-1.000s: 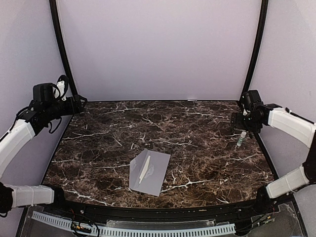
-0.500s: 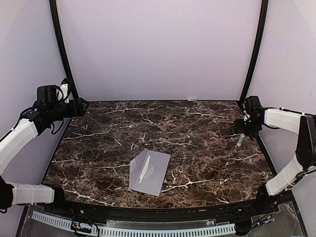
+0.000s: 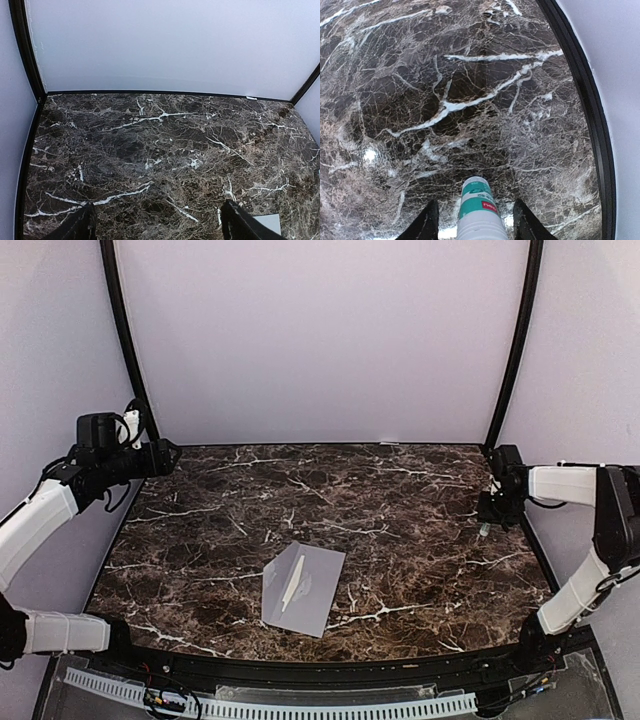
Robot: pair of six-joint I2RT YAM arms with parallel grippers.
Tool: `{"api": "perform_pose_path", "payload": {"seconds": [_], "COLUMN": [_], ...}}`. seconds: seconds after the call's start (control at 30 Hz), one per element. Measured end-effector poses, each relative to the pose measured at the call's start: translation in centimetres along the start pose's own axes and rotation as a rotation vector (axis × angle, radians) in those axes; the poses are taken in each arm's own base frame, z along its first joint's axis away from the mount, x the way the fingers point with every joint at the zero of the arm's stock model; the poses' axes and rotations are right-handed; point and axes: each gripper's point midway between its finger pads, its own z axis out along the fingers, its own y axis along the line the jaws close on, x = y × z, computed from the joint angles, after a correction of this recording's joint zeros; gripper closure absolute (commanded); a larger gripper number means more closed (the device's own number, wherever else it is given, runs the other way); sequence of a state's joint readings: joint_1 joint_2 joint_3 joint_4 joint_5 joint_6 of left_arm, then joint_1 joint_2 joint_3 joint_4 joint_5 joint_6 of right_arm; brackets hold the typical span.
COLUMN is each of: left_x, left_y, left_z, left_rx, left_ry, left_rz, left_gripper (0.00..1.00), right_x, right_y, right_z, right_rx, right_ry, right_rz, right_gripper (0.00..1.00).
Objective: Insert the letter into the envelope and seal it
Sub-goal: Open the solid glue cap from the solid glue.
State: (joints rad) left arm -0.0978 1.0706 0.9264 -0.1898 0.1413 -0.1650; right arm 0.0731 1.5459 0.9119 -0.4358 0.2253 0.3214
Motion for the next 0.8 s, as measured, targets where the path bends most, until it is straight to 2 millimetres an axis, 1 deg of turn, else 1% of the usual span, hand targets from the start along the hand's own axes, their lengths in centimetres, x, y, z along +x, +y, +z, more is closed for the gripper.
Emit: {"api": "perform_pose_path", "payload": {"seconds": [0.07,0.13,0.2,0.37,0.5,0.57,0.67,0.73,0.77,0.8], "left_x": [0.1,0.2,0.3,0.2,0.3,0.4,1.0,1.5,1.8,2.2], "left_y": [0.0,0.0,0.0,0.0,-0.2,-0.5,-1.4,-2.5,-3.6,-5.0], "left_z": [0.1,0.2,0.3,0.3,0.3,0.4,0.6,0.7,0.7,0.7], "left_rx": [0.000,0.000,0.000,0.005,0.017,0.034,0.093,0.147,0.185,0.231], "left_ry": [0.003,0.007,0.010,0.010,0.012,0.013,0.019,0.025,0.030,0.035], "left_rz": [0.000,-0.001,-0.002,-0.001,-0.001,0.001,0.009,0.025,0.042,0.065], "left_gripper": [0.16,0.16,0.16,0.16,0.19,0.20,0.20,0.20,0.20,0.20], "right_x": [-0.2,-0.4,-0.4,-0.5,-0.6,-0.8,-1.4,-1.9,-2.0,-2.2], "right_y": [0.0,0.0,0.0,0.1,0.2,0.5,1.5,2.7,3.8,5.1], "right_z": [0.1,0.2,0.5,0.7,0.2,-0.5,-2.5,-4.0,-5.0,-6.1], "right_rx": [0.003,0.004,0.006,0.006,-0.010,-0.032,-0.098,-0.151,-0.190,-0.236], "right_ry": [-0.007,-0.013,-0.013,-0.017,-0.024,-0.032,-0.057,-0.079,-0.091,-0.104], "right_rz": [-0.001,0.003,0.002,0.002,0.000,-0.002,-0.006,-0.020,-0.036,-0.057], "right_gripper": [0.63,0.72,0.78,0.86,0.90,0.90,0.90,0.90,0.90,0.90]}}
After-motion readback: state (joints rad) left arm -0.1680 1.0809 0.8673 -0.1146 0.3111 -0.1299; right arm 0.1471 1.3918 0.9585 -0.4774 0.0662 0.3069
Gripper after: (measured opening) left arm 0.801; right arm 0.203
